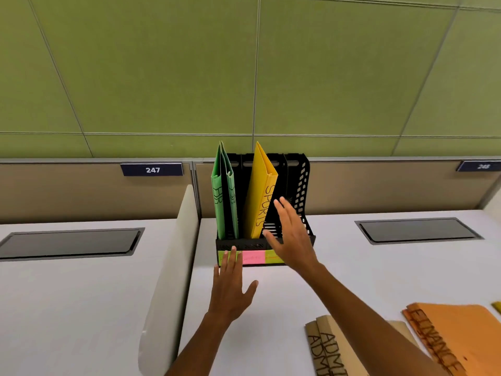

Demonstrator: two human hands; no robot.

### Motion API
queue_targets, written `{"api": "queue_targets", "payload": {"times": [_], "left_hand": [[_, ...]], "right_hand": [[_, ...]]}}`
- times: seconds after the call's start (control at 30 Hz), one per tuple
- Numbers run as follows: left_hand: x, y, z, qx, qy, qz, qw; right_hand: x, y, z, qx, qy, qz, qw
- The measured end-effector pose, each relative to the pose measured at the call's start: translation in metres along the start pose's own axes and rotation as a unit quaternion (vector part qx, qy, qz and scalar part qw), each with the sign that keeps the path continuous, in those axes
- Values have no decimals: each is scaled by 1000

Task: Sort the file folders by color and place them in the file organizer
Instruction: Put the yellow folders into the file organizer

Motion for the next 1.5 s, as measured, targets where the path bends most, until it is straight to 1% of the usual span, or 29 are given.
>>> {"api": "queue_targets", "payload": {"times": [0.2, 0.33, 0.47, 0.6, 0.83, 0.93, 1.03, 1.2, 1.3, 1.4, 1.5], "left_hand": [[-10, 23, 31, -15, 4, -39, 999], [-24, 36, 44, -36, 12, -61, 997], [-35, 46, 59, -55, 0, -74, 996], [-44, 54, 78, -70, -5, -83, 994], [-64, 68, 129, -105, -8, -116, 988], [-69, 82, 164, -116, -19, -136, 984], [-73, 100, 198, -124, -24, -141, 982], [-85, 140, 254, -134, -9, -155, 979], [-92, 167, 288, -136, -8, -174, 975], [-100, 189, 327, -144, -17, -188, 971], [-108, 207, 368, -152, -11, -196, 969]], "right_hand": [[-14, 79, 17, -52, 48, -53, 996], [-16, 122, 28, -103, 76, -73, 989], [-11, 158, 43, -160, 103, -102, 976], [5, 187, 57, -187, 135, -129, 964], [51, 246, 80, -229, 178, -147, 945], [78, 277, 95, -255, 192, -144, 937], [108, 311, 109, -277, 199, -141, 929], [159, 376, 134, -315, 206, -136, 916], [191, 416, 151, -329, 211, -154, 907], [223, 452, 167, -353, 205, -140, 902], [255, 481, 184, -381, 210, -152, 887]]}}
Point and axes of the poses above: each hand's wrist, its own y-axis away from the middle knuckle, its own x-axis out of the back of the hand, z = x × y, the point moved 4 cm from there along -y, towards the middle knuckle, and after that the axes turned 3 degrees about -x, right-handed, at the moved point
